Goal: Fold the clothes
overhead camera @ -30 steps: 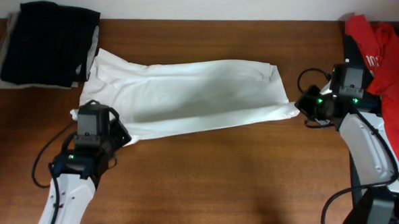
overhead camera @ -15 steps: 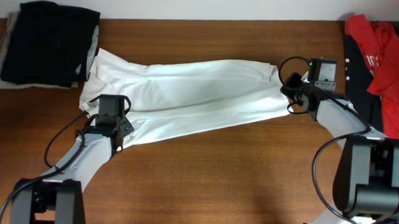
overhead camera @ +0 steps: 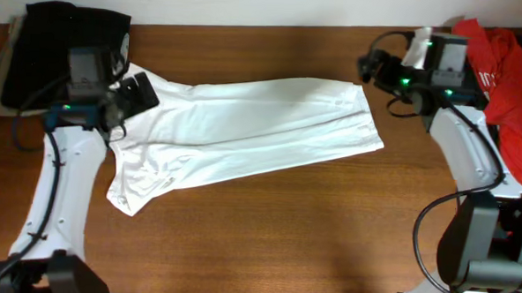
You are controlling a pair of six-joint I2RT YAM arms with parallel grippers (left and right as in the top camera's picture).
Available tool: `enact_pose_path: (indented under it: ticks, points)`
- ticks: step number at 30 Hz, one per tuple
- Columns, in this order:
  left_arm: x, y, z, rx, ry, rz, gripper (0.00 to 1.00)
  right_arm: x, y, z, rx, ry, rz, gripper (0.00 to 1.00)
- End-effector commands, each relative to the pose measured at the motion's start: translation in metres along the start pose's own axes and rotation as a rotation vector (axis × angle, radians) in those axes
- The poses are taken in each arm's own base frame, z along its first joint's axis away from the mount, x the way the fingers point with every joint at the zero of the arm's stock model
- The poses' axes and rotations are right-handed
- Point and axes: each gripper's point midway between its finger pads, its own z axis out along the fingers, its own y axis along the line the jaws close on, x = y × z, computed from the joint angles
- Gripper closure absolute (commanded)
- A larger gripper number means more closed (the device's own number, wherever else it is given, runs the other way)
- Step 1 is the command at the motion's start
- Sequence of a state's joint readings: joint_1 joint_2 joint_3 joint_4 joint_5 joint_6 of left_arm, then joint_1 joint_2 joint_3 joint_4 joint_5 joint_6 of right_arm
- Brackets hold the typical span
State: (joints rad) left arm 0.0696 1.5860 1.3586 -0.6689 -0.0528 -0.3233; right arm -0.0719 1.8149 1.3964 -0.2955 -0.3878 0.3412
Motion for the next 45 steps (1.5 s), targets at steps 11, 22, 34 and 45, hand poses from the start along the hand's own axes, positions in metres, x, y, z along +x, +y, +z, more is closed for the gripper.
enact_pose_path:
  ticks: [11,22,34,45]
  points:
    - [0.046,-0.012,0.158,0.077,0.188,-0.106,0.10,0.041,-0.021,0.056,0.170,0.078,-0.045,0.01]
    - [0.055,-0.009,0.189,0.073,0.183,-0.182,0.10,0.045,-0.026,0.065,0.172,0.082,-0.021,0.01]
    - [0.047,-0.009,0.196,0.077,0.142,-0.179,0.48,0.044,-0.026,0.065,0.171,0.077,-0.023,0.04]
    - [0.048,0.000,0.196,0.024,0.134,-0.177,0.66,0.082,-0.043,0.102,0.220,0.146,-0.031,0.21]
